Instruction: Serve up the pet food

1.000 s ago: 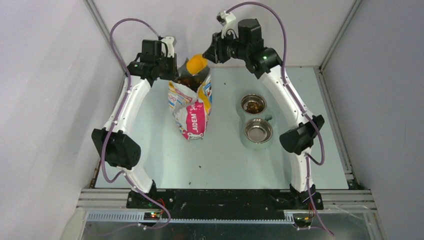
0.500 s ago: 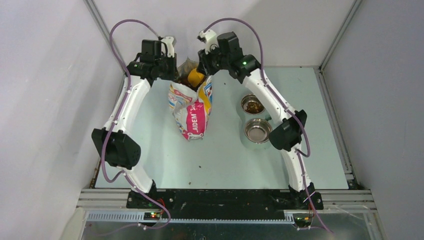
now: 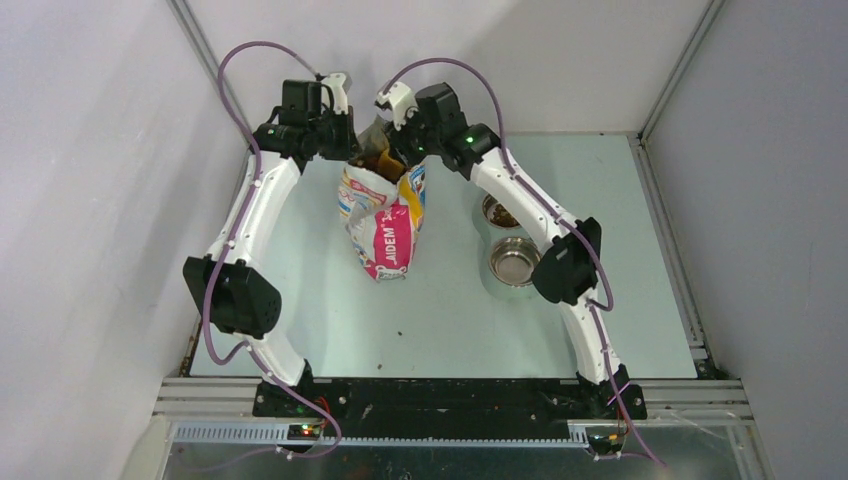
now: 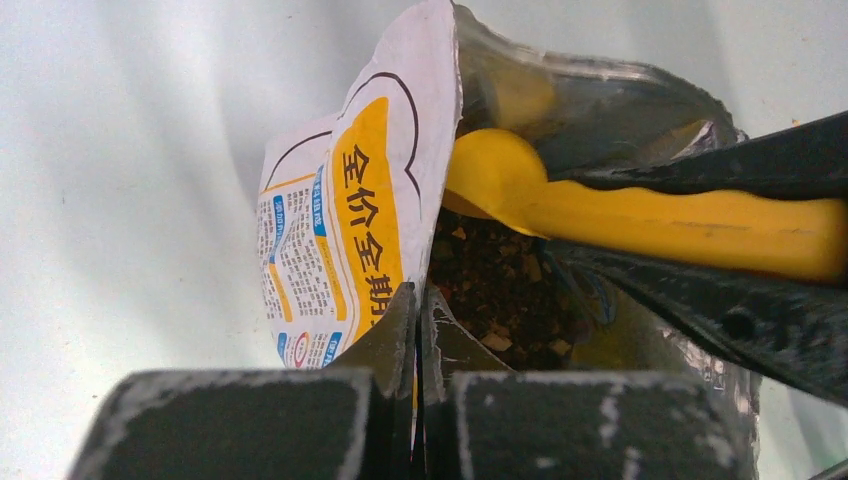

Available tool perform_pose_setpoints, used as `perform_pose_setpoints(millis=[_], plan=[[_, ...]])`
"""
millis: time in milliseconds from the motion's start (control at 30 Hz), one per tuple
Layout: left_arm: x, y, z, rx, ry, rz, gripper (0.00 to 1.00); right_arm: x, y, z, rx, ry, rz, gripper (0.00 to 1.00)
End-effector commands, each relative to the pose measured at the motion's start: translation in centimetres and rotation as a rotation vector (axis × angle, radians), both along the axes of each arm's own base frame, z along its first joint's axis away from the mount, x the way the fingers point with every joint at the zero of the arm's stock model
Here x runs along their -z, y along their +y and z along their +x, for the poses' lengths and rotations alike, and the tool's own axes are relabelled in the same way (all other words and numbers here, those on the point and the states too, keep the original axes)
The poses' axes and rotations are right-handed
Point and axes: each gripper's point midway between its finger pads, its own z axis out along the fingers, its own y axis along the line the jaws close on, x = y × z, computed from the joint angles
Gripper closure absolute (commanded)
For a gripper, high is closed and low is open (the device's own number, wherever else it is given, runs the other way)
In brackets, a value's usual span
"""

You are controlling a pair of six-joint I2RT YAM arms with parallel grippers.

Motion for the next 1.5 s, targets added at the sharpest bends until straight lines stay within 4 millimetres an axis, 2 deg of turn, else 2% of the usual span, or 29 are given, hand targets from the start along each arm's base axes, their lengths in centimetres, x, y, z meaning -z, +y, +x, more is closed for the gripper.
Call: perform_pose_setpoints(millis=[0,267,433,567,667,700,800,900,967,1133,1300,1467], plan=[[-3.5,-1.8,-0.9,0.061,-0.079,-0.094,1.00,3.4,0.4,-0.5,-0.034,-0.009,-0.108,1.00],[-3.2,-1.4,-0.7,0.043,-0.075,-0.087,1.00,8.8,-0.2,-4.3,-0.067,0.217,-0.167,1.00],[-3.1,-1.2,-0.2,0.033,-0.072,-0.089,1.00,10.4,0.1,-6.8,-0.093,0.389,-0.112,1.00],[-3.6,-1.0,0.4,0.031,-0.089,-0.083,1.00,10.5,0.9,-8.2,-0.126,0.482,-0.055,1.00],[-3.8,-1.0,0.8,0.031,-0.094,-0.081,1.00,9.4,1.8,-9.2,-0.177,0.559,0.023,1.00],[-3.7,-0.9,0.8,0.032,-0.092,-0.078,1.00,8.9,1.9,-8.9,-0.184,0.566,0.051,1.00],[-3.2,-0.7,1.0,0.033,-0.079,-0.072,1.00,6.4,2.7,-9.1,-0.239,0.620,0.158,1.00],[-2.9,-0.5,1.1,0.037,-0.078,-0.058,1.00,3.3,3.4,-8.6,-0.274,0.603,0.250,1.00],[-2.8,-0.2,1.4,0.031,-0.081,-0.046,1.00,2.0,3.7,-8.4,-0.287,0.600,0.288,1.00],[-3.8,0.7,2.0,0.029,-0.124,0.000,1.00,1.1,3.1,-7.6,-0.294,0.638,0.349,1.00],[-5.1,2.2,2.4,0.076,-0.212,0.153,1.00,0.7,2.2,-6.8,-0.295,0.700,0.404,1.00],[-5.5,3.1,2.6,0.092,-0.249,0.236,1.00,0.1,1.0,-5.5,-0.294,0.766,0.474,1.00]])
